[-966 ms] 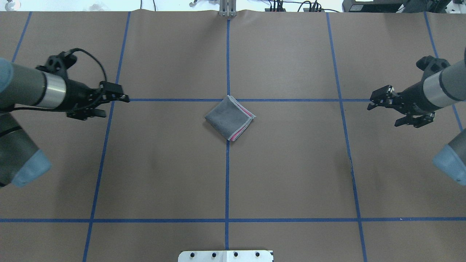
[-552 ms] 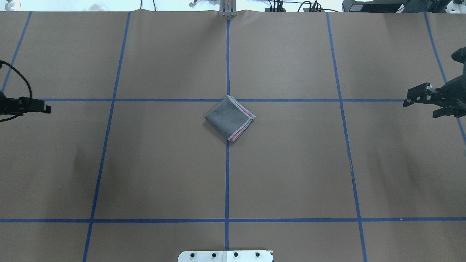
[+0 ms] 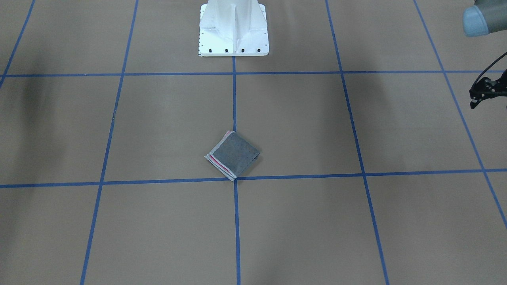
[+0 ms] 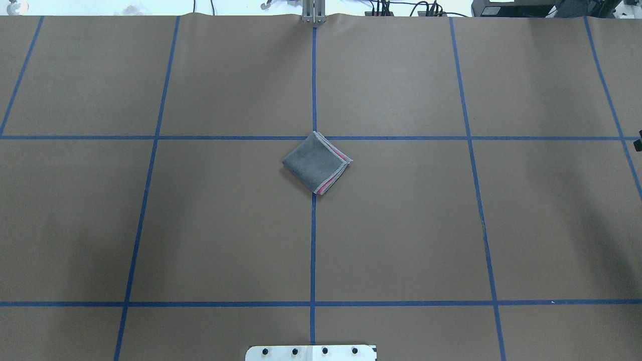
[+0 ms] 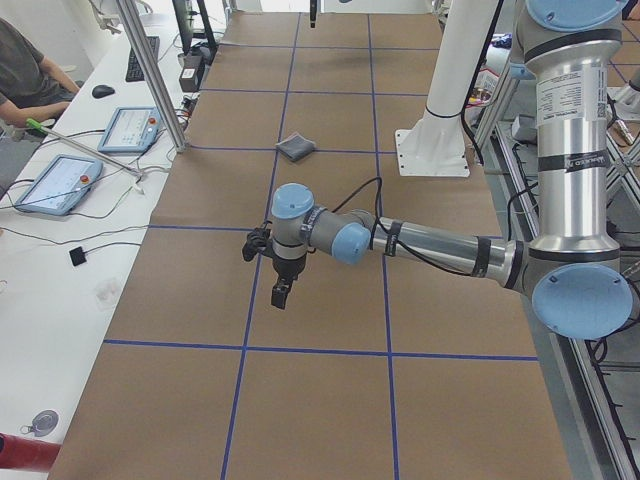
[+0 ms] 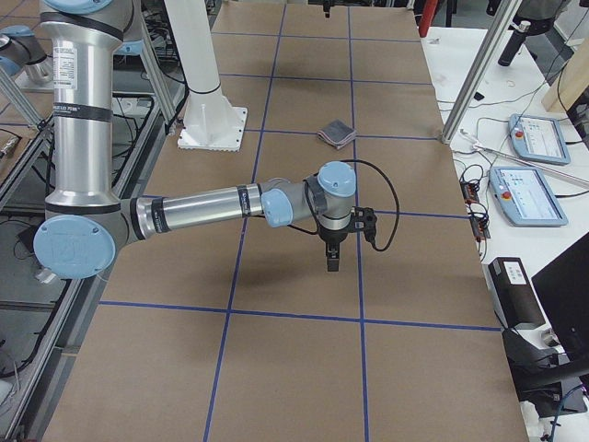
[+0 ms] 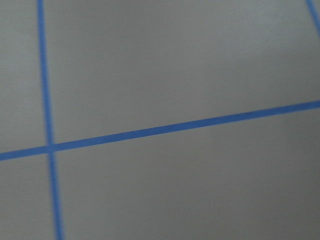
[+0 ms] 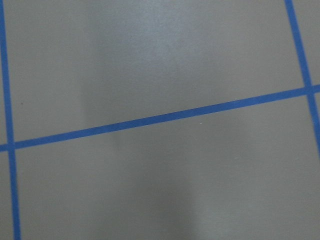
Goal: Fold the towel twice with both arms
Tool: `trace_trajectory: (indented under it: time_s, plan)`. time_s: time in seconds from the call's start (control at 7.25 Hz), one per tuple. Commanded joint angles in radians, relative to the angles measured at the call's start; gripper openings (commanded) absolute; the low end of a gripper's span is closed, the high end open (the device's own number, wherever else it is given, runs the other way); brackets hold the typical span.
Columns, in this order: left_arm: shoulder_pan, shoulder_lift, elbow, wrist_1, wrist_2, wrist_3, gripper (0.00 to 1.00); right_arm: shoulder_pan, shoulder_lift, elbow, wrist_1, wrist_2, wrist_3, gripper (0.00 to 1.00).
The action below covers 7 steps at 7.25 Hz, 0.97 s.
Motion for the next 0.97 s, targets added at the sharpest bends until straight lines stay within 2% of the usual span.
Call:
trace_trajectory:
  time_s: [0.0,0.28,0.83]
  plan:
    - [-0.100,-0.007,-0.013,0.146,-0.228,0.061,1.00,0.024,0.012,-0.001,-0.091,0.002,-0.062,1.00]
    - [-0.115,-0.005,-0.010,0.145,-0.231,0.061,1.00,0.053,0.025,-0.001,-0.128,0.050,-0.062,1.00]
    - [-0.133,0.008,0.002,0.145,-0.234,0.058,1.00,0.053,0.023,-0.001,-0.134,0.051,-0.062,1.00]
